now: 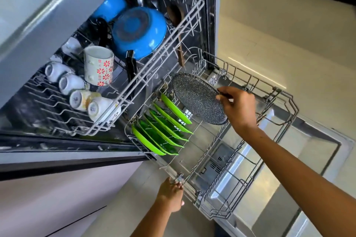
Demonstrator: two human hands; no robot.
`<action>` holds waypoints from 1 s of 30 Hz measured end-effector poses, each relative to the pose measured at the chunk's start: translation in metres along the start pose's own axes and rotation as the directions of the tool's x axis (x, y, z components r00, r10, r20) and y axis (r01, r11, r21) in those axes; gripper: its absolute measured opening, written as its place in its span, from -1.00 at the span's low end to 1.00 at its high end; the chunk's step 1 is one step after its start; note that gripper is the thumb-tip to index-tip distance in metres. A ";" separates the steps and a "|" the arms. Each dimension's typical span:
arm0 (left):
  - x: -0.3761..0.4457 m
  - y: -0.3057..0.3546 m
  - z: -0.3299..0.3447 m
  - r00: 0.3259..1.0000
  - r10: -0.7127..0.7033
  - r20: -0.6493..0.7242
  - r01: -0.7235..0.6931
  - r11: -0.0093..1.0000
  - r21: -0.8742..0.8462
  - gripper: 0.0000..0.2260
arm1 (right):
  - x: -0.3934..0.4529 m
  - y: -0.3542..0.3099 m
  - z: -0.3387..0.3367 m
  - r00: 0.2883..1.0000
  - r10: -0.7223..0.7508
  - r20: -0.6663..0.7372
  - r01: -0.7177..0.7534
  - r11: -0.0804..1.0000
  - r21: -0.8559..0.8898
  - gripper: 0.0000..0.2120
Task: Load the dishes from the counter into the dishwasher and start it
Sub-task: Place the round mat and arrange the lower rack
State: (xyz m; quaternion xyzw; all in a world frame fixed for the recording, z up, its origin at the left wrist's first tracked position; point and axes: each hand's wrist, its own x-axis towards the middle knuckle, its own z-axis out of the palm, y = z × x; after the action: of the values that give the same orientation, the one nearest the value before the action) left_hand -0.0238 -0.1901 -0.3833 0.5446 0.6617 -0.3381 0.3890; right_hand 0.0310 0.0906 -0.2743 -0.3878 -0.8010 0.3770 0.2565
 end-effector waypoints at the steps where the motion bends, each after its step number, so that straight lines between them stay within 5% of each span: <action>1: 0.000 0.001 0.000 1.000 -0.001 -0.001 0.001 1.000 0.000 -0.49 | 0.003 0.000 0.005 1.000 0.006 0.002 -0.006 1.000 0.004 -0.83; 7: -0.002 0.004 0.002 1.000 -0.008 0.000 0.008 1.000 -0.007 -0.48 | 0.017 -0.009 0.039 1.000 0.024 0.001 -0.024 0.999 0.030 -0.86; 23: -0.007 0.001 0.003 1.000 0.015 -0.008 -0.016 0.993 -0.114 -0.48 | 0.045 0.016 0.117 0.952 0.095 0.290 -0.034 0.978 -0.208 -0.83; 30: -0.010 0.000 -0.001 1.000 0.024 0.009 -0.022 0.988 -0.152 -0.47 | 0.045 0.009 0.126 0.889 0.031 0.457 0.070 0.977 -0.203 -0.65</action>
State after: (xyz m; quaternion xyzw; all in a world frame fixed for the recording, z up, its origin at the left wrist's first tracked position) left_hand -0.0230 -0.1939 -0.3746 0.5190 0.6771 -0.2853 0.4369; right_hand -0.0793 0.0798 -0.3494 -0.3055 -0.8785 0.3668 0.0215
